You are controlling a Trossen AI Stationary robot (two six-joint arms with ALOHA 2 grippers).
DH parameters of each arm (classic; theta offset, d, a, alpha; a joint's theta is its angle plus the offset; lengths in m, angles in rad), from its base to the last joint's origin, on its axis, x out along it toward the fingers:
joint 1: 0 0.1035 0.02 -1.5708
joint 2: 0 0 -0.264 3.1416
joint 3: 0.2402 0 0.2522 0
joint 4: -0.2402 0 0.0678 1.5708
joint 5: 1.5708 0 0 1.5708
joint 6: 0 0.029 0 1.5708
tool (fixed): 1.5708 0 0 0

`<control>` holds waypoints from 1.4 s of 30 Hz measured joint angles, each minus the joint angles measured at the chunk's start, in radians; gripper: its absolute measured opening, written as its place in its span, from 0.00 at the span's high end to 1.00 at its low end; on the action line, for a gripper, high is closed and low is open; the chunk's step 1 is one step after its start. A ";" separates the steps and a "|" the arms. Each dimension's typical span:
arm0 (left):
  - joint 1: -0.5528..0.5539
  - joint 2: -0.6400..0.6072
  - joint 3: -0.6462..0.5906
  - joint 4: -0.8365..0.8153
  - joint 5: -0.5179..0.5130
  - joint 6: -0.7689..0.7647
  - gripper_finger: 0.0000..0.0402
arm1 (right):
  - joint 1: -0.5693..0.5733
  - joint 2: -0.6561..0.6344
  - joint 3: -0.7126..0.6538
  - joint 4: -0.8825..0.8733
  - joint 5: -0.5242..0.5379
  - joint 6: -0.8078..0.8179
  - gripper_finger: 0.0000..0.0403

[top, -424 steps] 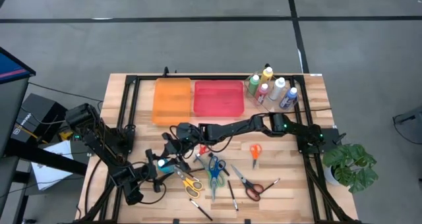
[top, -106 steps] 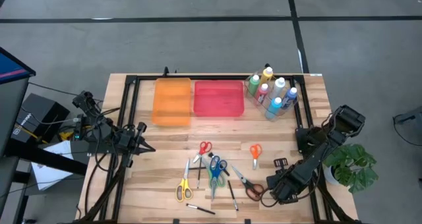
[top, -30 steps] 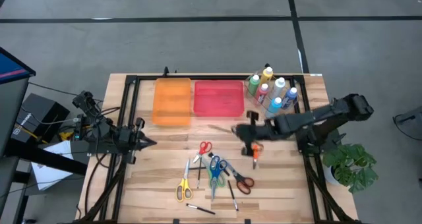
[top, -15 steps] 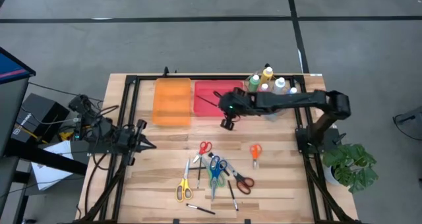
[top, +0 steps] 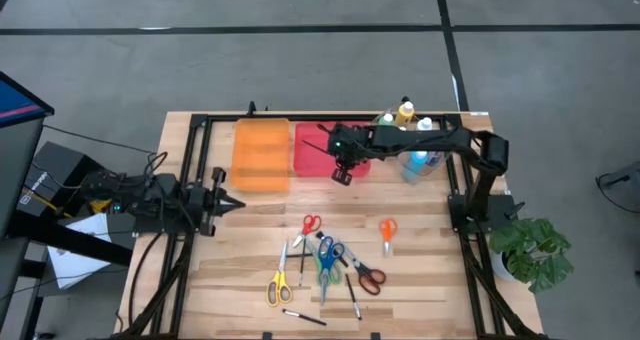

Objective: Pick & Place Paint Supplies
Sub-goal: Put the black paintbrush into the pink bin

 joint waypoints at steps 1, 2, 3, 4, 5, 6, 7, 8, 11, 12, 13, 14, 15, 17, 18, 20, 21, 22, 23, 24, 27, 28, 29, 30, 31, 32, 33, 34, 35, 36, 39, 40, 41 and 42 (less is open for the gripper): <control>0.026 0.000 0.000 -0.006 0.028 -0.019 0.99 | -0.004 0.000 0.000 -0.001 -0.001 -0.007 1.00; 0.051 0.000 0.000 -0.017 0.051 -0.038 0.99 | -0.009 0.000 0.000 -0.002 -0.001 -0.013 1.00; 0.074 0.000 0.000 -0.032 0.069 -0.062 1.00 | -0.014 -0.002 0.000 -0.004 -0.002 -0.017 1.00; 0.095 0.000 -0.001 -0.048 0.083 -0.091 1.00 | -0.020 -0.002 0.000 -0.005 -0.002 -0.020 1.00; 0.113 0.000 -0.007 -0.053 0.095 -0.114 1.00 | -0.027 -0.003 0.000 -0.005 -0.002 -0.021 1.00; 0.130 0.000 -0.018 -0.052 0.112 -0.126 1.00 | -0.034 -0.002 0.000 -0.005 -0.003 -0.022 1.00; 0.145 0.000 -0.034 -0.041 0.132 -0.137 1.00 | -0.041 -0.002 0.000 -0.005 -0.011 -0.024 1.00; 0.158 0.000 -0.051 -0.014 0.152 -0.147 1.00 | -0.047 -0.002 0.000 -0.004 -0.022 -0.025 1.00; 0.187 0.006 -0.081 0.066 0.165 -0.154 1.00 | -0.060 -0.002 0.000 0.009 -0.026 -0.036 1.00; 0.194 0.010 -0.082 0.068 0.165 -0.154 1.00 | -0.063 -0.002 0.000 0.011 -0.028 -0.037 1.00; 0.199 0.010 -0.082 0.072 0.166 -0.152 1.00 | -0.065 -0.002 0.000 0.013 -0.030 -0.039 1.00; 0.202 0.009 -0.082 0.075 0.167 -0.152 1.00 | -0.068 -0.002 0.000 0.014 -0.033 -0.039 1.00; 0.201 0.008 -0.082 0.084 0.167 -0.152 1.00 | -0.069 -0.002 0.000 0.014 -0.042 -0.039 1.00; 0.201 0.009 -0.082 0.077 0.168 -0.156 0.99 | -0.076 -0.002 -0.001 0.017 -0.067 -0.040 1.00; 0.201 0.010 -0.082 0.079 0.168 -0.171 0.99 | -0.079 0.005 -0.001 0.025 -0.076 -0.042 1.00; 0.201 0.010 -0.082 0.087 0.168 -0.191 0.99 | -0.082 0.033 0.000 0.055 -0.082 -0.047 1.00; 0.201 0.010 -0.082 0.086 0.168 -0.195 0.99 | -0.088 0.038 -0.005 0.041 -0.092 -0.047 1.00; 0.201 0.010 -0.082 0.085 0.168 -0.196 1.00 | -0.094 0.039 -0.008 0.024 -0.101 -0.048 1.00; 0.201 0.010 -0.082 0.086 0.168 -0.196 1.00 | -0.098 0.049 -0.003 0.046 -0.104 -0.049 1.00; 0.201 0.010 -0.082 0.087 0.168 -0.196 1.00 | -0.097 0.062 0.004 0.079 -0.104 -0.050 1.00; 0.201 0.014 -0.082 0.101 0.167 -0.196 0.99 | -0.102 0.097 -0.006 0.049 -0.103 -0.050 1.00; 0.201 0.014 -0.082 0.102 0.167 -0.196 0.99 | -0.102 0.108 -0.005 0.068 -0.104 -0.050 1.00; 0.201 0.016 -0.082 0.110 0.167 -0.197 0.99 | -0.102 0.111 -0.004 0.064 -0.103 -0.052 1.00; 0.201 0.019 -0.082 0.117 0.165 -0.201 0.99 | -0.102 0.113 -0.003 0.061 -0.103 -0.056 1.00; 0.201 0.020 -0.082 0.116 0.166 -0.201 0.99 | -0.102 0.113 -0.001 0.066 -0.104 -0.061 1.00; 0.201 0.021 -0.082 0.118 0.167 -0.202 0.99 | -0.102 0.115 -0.001 0.060 -0.103 -0.064 1.00; 0.201 0.023 -0.082 0.123 0.166 -0.202 0.99 | -0.102 0.115 -0.002 0.054 -0.103 -0.065 1.00; 0.201 0.025 -0.082 0.127 0.166 -0.203 0.99 | -0.102 0.115 -0.002 0.056 -0.103 -0.065 1.00; 0.200 0.026 -0.082 0.127 0.166 -0.203 0.99 | -0.102 0.115 -0.002 0.062 -0.103 -0.065 1.00; 0.200 0.027 -0.082 0.129 0.166 -0.203 0.99 | -0.102 0.115 -0.002 0.063 -0.103 -0.065 1.00; 0.200 0.029 -0.082 0.133 0.166 -0.203 0.99 | -0.107 0.115 -0.002 0.059 -0.103 -0.051 1.00; 0.200 0.029 -0.082 0.133 0.166 -0.203 0.99 | -0.108 0.115 -0.002 0.058 -0.103 -0.043 0.99; 0.200 0.029 -0.082 0.133 0.166 -0.203 0.99 | -0.111 0.115 -0.002 0.056 -0.103 -0.042 0.99; 0.200 0.029 -0.082 0.133 0.166 -0.203 0.99 | -0.113 0.115 -0.002 0.049 -0.103 -0.042 0.98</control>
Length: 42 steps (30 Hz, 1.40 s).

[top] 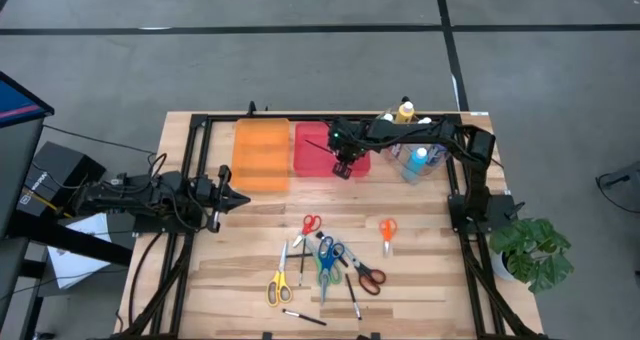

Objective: Pick & Place Paint Supplies
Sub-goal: Put the black paintbrush into the pink bin, then put the orange scissors into the orange bin

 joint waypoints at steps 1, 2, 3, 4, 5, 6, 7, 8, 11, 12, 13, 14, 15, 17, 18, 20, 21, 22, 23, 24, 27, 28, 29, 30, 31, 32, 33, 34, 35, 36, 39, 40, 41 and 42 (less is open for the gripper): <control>0.000 0.000 0.000 0.000 0.000 0.000 0.99 | 0.000 0.000 0.000 -0.004 0.000 0.000 0.96; 0.000 0.000 0.000 -0.001 0.000 0.000 0.99 | -0.001 0.000 0.000 -0.004 0.001 0.000 0.95; 0.000 0.000 0.000 0.000 0.000 0.000 0.99 | -0.001 0.000 0.000 -0.001 0.002 0.000 0.93; 0.000 0.000 0.000 -0.001 0.000 0.000 0.99 | -0.002 0.000 0.000 -0.001 0.002 0.000 0.90; 0.000 0.000 0.000 -0.001 0.000 0.000 0.99 | -0.002 0.000 0.000 -0.001 0.002 0.000 0.88; 0.000 0.000 0.000 -0.001 0.000 0.000 0.99 | -0.001 0.000 0.000 -0.001 0.002 0.000 0.86; 0.000 0.000 0.000 -0.001 0.000 0.000 0.99 | -0.001 0.000 0.000 -0.001 0.002 0.000 0.84; 0.000 0.000 0.000 -0.001 0.000 0.000 0.99 | -0.001 0.000 0.000 -0.001 0.002 0.000 0.82; 0.000 0.000 0.000 -0.001 0.000 0.000 0.99 | 0.003 0.000 0.000 -0.001 0.002 -0.005 0.77; 0.000 0.000 0.000 -0.001 0.000 0.000 0.99 | 0.004 0.000 0.002 -0.003 0.002 -0.004 0.75; 0.000 0.000 0.000 -0.001 0.000 0.000 0.99 | 0.008 -0.003 0.007 -0.011 0.003 -0.005 0.74; 0.000 0.000 0.000 -0.001 0.000 0.000 0.99 | 0.011 -0.010 0.009 -0.019 0.003 -0.005 0.73; 0.000 0.000 0.000 -0.001 0.000 0.000 0.99 | 0.017 -0.020 0.014 -0.023 0.003 -0.006 0.72; 0.000 0.000 0.000 -0.001 0.000 0.000 0.99 | 0.028 -0.050 0.023 -0.019 0.003 -0.008 0.71; 0.000 0.000 0.000 -0.002 0.000 0.000 0.99 | 0.033 -0.068 0.025 -0.029 0.003 -0.008 0.71; 0.000 0.000 0.000 -0.002 0.000 0.000 0.99 | 0.045 -0.104 0.027 -0.033 0.003 -0.006 0.70; 0.000 0.000 0.000 -0.001 0.000 0.000 0.99 | 0.052 -0.126 0.027 -0.043 0.003 -0.005 0.70; 0.000 0.000 0.000 -0.001 0.000 0.000 0.99 | 0.060 -0.147 0.027 -0.047 0.003 -0.004 0.70; 0.000 0.000 0.000 -0.001 0.000 0.000 0.99 | 0.069 -0.170 0.028 -0.050 0.003 0.003 0.70; 0.000 0.000 0.000 -0.002 0.000 0.000 0.99 | 0.078 -0.194 0.028 -0.061 0.003 0.012 0.70; 0.000 0.000 0.000 -0.001 0.000 0.000 0.99 | 0.115 -0.247 0.028 -0.098 0.003 0.049 0.69; 0.000 0.000 0.000 -0.002 0.000 0.000 0.99 | 0.130 -0.262 0.028 -0.113 0.003 0.056 0.68; 0.000 0.000 0.000 -0.001 -0.001 0.000 0.99 | 0.146 -0.278 0.028 -0.128 0.003 0.060 0.68; 0.000 0.000 0.000 -0.001 0.000 0.000 0.99 | 0.163 -0.292 0.028 -0.139 0.003 0.064 0.67; 0.000 0.000 0.000 -0.001 0.000 0.000 0.99 | 0.180 -0.304 0.028 -0.146 0.003 0.065 0.67; 0.000 0.000 0.000 -0.001 0.000 0.000 0.99 | 0.196 -0.315 0.028 -0.156 0.003 0.070 0.66; 0.000 0.000 0.000 -0.001 0.000 0.000 0.99 | 0.214 -0.324 0.028 -0.166 0.003 0.081 0.66; 0.000 0.000 0.000 -0.001 0.000 0.000 0.99 | 0.230 -0.333 0.028 -0.169 0.003 0.093 0.65; 0.000 0.000 0.000 -0.001 0.000 0.000 0.99 | 0.246 -0.343 0.028 -0.177 0.003 0.104 0.65; 0.000 0.000 0.000 -0.001 0.000 0.000 0.99 | 0.261 -0.353 0.028 -0.190 0.004 0.110 0.65; 0.000 0.000 0.000 -0.001 0.000 0.000 0.99 | 0.302 -0.374 0.028 -0.235 0.027 0.144 0.64; 0.000 0.000 0.000 -0.001 0.000 0.000 0.99 | 0.315 -0.380 0.028 -0.257 0.039 0.159 0.64; 0.000 0.000 0.000 -0.001 0.000 0.000 0.99 | 0.328 -0.385 0.028 -0.277 0.052 0.174 0.64; 0.000 0.000 0.000 -0.001 0.000 0.000 0.99 | 0.341 -0.389 0.028 -0.302 0.063 0.189 0.64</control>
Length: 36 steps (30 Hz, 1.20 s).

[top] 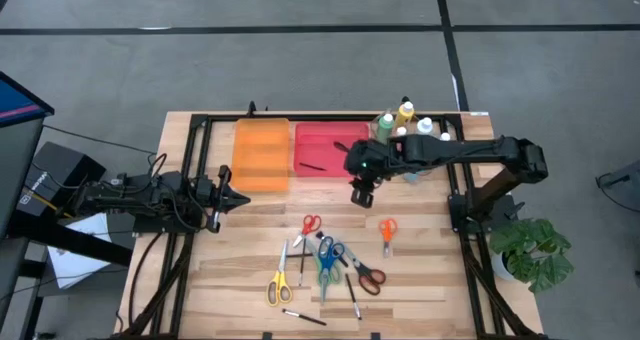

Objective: Pick & Place Paint Supplies
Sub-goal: Put the orange scissors into the orange bin

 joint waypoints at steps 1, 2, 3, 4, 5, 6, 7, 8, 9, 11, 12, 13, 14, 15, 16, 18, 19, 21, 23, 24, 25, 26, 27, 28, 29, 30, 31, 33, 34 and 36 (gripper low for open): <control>0.000 0.000 0.000 0.000 0.000 0.000 0.99 | 0.013 0.000 0.000 -0.022 0.010 0.014 0.64; 0.000 0.000 0.000 0.000 0.000 0.000 0.99 | 0.027 0.000 0.000 -0.040 0.020 0.022 0.64; 0.000 0.000 0.000 0.000 0.000 0.000 0.99 | 0.040 0.000 0.000 -0.058 0.028 0.026 0.64; 0.000 0.000 0.000 0.000 0.000 0.000 0.99 | 0.053 0.000 0.000 -0.072 0.036 0.033 0.64; 0.000 0.000 0.000 0.000 0.000 0.000 0.99 | 0.067 0.000 0.000 -0.081 0.043 0.043 0.64; 0.000 0.000 0.000 0.000 0.000 0.000 0.99 | 0.079 0.000 0.000 -0.088 0.046 0.049 0.64; 0.000 0.000 0.000 0.000 0.000 0.000 0.99 | 0.090 0.000 -0.003 -0.093 0.046 0.050 0.64; 0.000 0.000 0.000 0.000 0.000 0.000 0.99 | 0.102 0.000 -0.009 -0.094 0.046 0.051 0.64; 0.000 0.000 0.000 0.000 0.000 0.000 0.99 | 0.113 -0.003 -0.018 -0.097 0.046 0.056 0.64; 0.000 0.000 0.000 0.000 0.000 0.000 0.99 | 0.130 -0.023 -0.038 -0.117 0.047 0.084 0.64; 0.000 0.000 0.000 0.000 0.000 0.000 0.99 | 0.140 -0.036 -0.049 -0.113 0.048 0.102 0.64; 0.000 0.000 0.000 0.000 0.000 0.000 0.99 | 0.148 -0.051 -0.065 -0.104 0.049 0.119 0.64; 0.000 0.000 0.000 0.000 0.000 0.000 0.99 | 0.156 -0.066 -0.087 -0.105 0.049 0.131 0.64; 0.000 0.000 0.000 0.000 0.000 0.000 0.99 | 0.166 -0.081 -0.109 -0.107 0.049 0.143 0.64; 0.000 0.000 0.000 0.000 0.000 0.000 0.99 | 0.178 -0.097 -0.128 -0.103 0.050 0.156 0.64; 0.000 0.000 0.000 0.004 0.000 0.000 0.99 | 0.201 -0.137 -0.166 -0.077 0.050 0.181 0.64; 0.000 0.000 0.000 0.005 0.000 0.000 0.99 | 0.214 -0.156 -0.183 -0.069 0.050 0.196 0.64; 0.000 0.000 0.000 0.008 0.000 0.000 0.99 | 0.241 -0.190 -0.217 -0.053 0.050 0.225 0.64; 0.000 0.000 0.000 0.009 0.000 0.000 0.99 | 0.273 -0.223 -0.249 -0.018 0.050 0.246 0.64; 0.000 0.000 0.000 0.010 0.000 0.000 0.99 | 0.291 -0.239 -0.262 -0.006 0.051 0.257 0.64; 0.000 0.000 0.000 0.011 0.000 0.000 0.99 | 0.310 -0.253 -0.274 0.003 0.055 0.268 0.64; 0.000 0.000 0.000 0.011 0.000 0.000 0.99 | 0.329 -0.264 -0.285 0.021 0.058 0.280 0.64; 0.000 0.000 0.000 0.012 0.000 0.000 0.99 | 0.349 -0.273 -0.297 0.046 0.058 0.289 0.64; 0.000 0.000 0.000 0.013 0.000 0.000 0.99 | 0.369 -0.281 -0.309 0.063 0.059 0.297 0.64; 0.000 0.000 0.000 0.015 0.000 0.000 0.99 | 0.389 -0.287 -0.320 0.072 0.060 0.306 0.64; 0.000 0.000 0.000 0.016 0.000 0.000 0.99 | 0.408 -0.290 -0.326 0.085 0.061 0.313 0.64; 0.000 0.000 0.000 0.016 0.000 0.000 0.99 | 0.425 -0.289 -0.326 0.095 0.061 0.320 0.64; 0.000 0.000 0.000 0.016 0.000 0.000 0.99 | 0.462 -0.285 -0.326 0.104 0.070 0.337 0.64; 0.000 0.000 0.000 0.016 0.000 0.000 0.99 | 0.478 -0.285 -0.326 0.107 0.073 0.343 0.64; 0.000 0.000 0.000 0.016 0.000 0.000 0.99 | 0.504 -0.277 -0.325 0.142 0.075 0.360 0.64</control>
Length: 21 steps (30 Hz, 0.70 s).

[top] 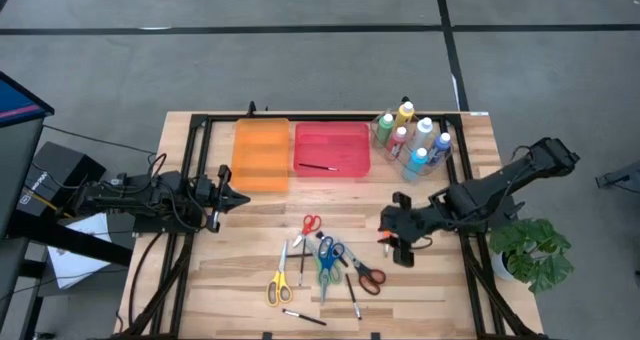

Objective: Pick & Place Paint Supplies
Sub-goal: Put the orange scissors into the orange bin

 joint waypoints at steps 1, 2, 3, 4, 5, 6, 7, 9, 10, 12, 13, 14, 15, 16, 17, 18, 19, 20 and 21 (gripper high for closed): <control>0.000 0.000 0.000 0.000 0.000 0.000 0.99 | 0.010 0.010 0.001 0.022 0.000 0.003 0.64; 0.000 0.000 0.000 0.000 0.000 0.000 0.99 | 0.019 0.015 -0.001 0.034 0.001 0.004 0.64; 0.000 0.000 0.000 0.000 0.000 0.000 0.99 | 0.031 0.016 -0.003 0.035 0.001 0.004 0.64; 0.000 0.000 0.000 0.000 0.000 0.000 0.99 | 0.041 0.020 -0.002 0.047 0.004 0.004 0.64; 0.000 0.000 0.000 0.000 0.000 0.000 0.99 | 0.047 0.029 0.002 0.070 0.006 0.004 0.64; 0.000 0.000 0.000 0.000 0.000 0.000 0.99 | 0.049 0.041 0.003 0.083 0.009 0.004 0.64; 0.000 0.002 0.000 0.000 0.000 0.000 0.99 | 0.051 0.050 -0.001 0.074 0.014 0.004 0.64; 0.000 0.008 0.000 0.001 0.000 0.000 0.99 | 0.057 0.073 -0.002 0.080 0.021 0.016 0.64; 0.000 0.010 0.000 0.003 0.000 0.000 0.99 | 0.058 0.085 0.001 0.085 0.021 0.026 0.64; 0.000 0.020 0.000 0.013 0.000 0.000 0.99 | 0.058 0.114 0.000 0.073 0.022 0.038 0.64; 0.000 0.021 0.000 0.007 0.000 0.000 0.99 | 0.058 0.132 0.000 0.077 0.022 0.041 0.64; 0.000 0.025 0.000 0.012 0.000 0.000 0.99 | 0.058 0.148 0.000 0.076 0.021 0.047 0.64; 0.000 0.031 0.000 0.021 0.000 0.000 0.99 | 0.058 0.161 -0.001 0.073 0.021 0.051 0.64; 0.000 0.033 0.000 0.017 -0.001 0.000 0.99 | 0.058 0.175 -0.001 0.073 0.021 0.054 0.64; 0.000 0.034 0.000 0.015 0.000 0.000 0.99 | 0.058 0.188 -0.001 0.073 0.020 0.057 0.64; 0.000 0.034 0.000 0.017 0.000 0.000 0.99 | 0.056 0.201 -0.001 0.073 0.020 0.057 0.64; 0.000 0.037 0.000 0.020 0.000 0.000 0.99 | 0.055 0.213 -0.001 0.072 0.020 0.057 0.64; 0.000 0.038 0.000 0.019 0.000 0.000 0.99 | 0.052 0.222 -0.001 0.071 0.020 0.057 0.64; 0.000 0.038 0.000 0.018 0.000 0.000 0.99 | 0.051 0.225 -0.001 0.069 0.018 0.057 0.64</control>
